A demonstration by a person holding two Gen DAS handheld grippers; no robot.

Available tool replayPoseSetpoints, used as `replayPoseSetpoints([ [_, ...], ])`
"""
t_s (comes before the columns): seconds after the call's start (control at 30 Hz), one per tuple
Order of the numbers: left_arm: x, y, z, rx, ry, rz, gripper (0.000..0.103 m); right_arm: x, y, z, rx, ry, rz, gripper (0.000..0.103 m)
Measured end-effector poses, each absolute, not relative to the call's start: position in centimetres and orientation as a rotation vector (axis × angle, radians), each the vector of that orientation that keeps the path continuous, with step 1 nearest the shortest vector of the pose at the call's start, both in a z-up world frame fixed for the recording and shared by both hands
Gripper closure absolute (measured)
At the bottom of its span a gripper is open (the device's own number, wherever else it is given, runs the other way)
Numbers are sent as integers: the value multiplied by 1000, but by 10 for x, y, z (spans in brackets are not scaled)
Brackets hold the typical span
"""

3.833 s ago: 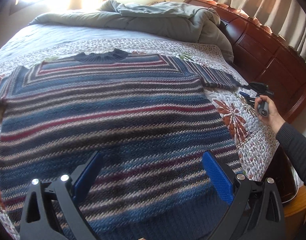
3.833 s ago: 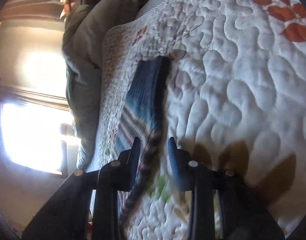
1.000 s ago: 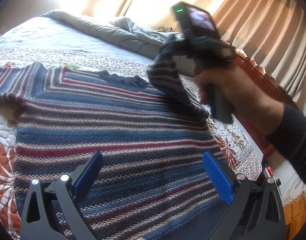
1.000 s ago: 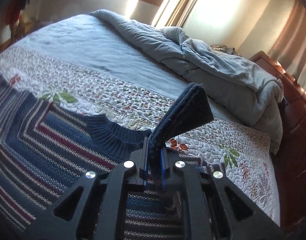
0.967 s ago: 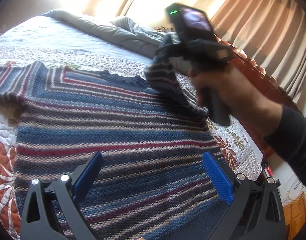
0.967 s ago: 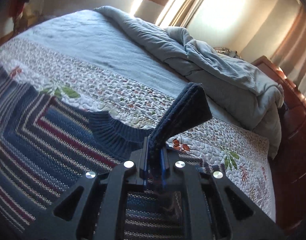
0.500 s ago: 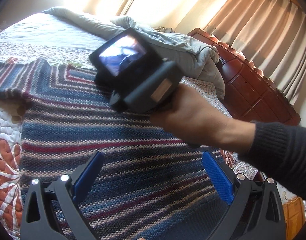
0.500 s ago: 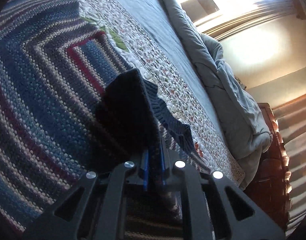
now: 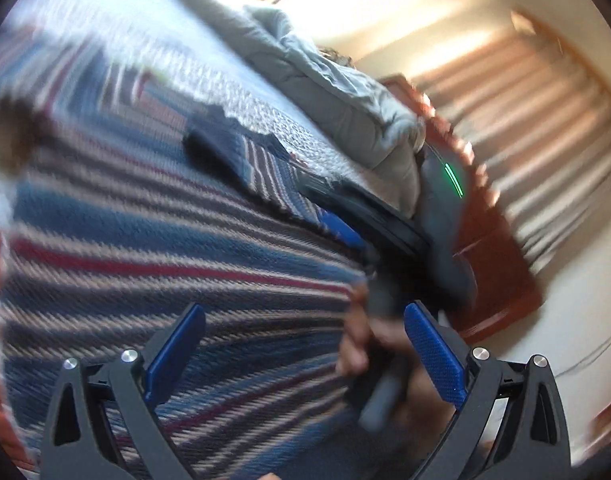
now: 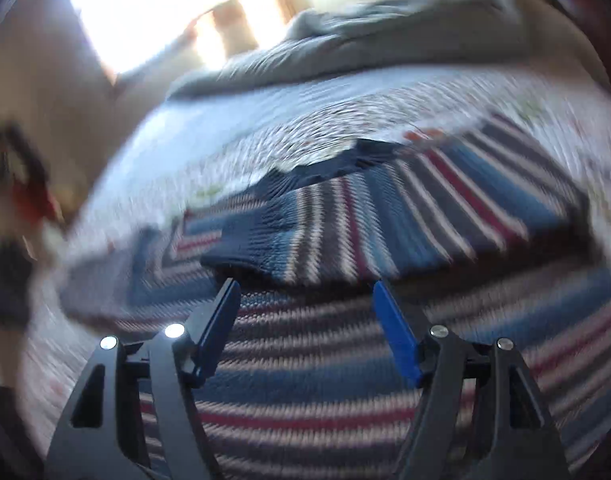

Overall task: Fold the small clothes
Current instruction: 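Lift the sleeve and lay it across the sweater body, open right tool, then grasp the cuff of the other sleeve with the left tool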

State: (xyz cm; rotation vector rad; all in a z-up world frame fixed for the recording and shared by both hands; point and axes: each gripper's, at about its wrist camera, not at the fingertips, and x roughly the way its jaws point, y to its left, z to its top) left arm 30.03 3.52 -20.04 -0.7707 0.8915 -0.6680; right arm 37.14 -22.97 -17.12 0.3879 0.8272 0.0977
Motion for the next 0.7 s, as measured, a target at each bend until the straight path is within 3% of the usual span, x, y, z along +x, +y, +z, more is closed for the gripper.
replayPoseSetpoints([
  [0.2,367,36,-206,-859,948,-521,4,351,-257,-182,707,863,169,33],
  [0.43,474,12,-238,-895,1090,-310,4,362,-256,-164,521,855,235,26],
  [0.7,513,-8,-250,-769,1127,-179,4,363,-284,-146,502,790,237,26],
])
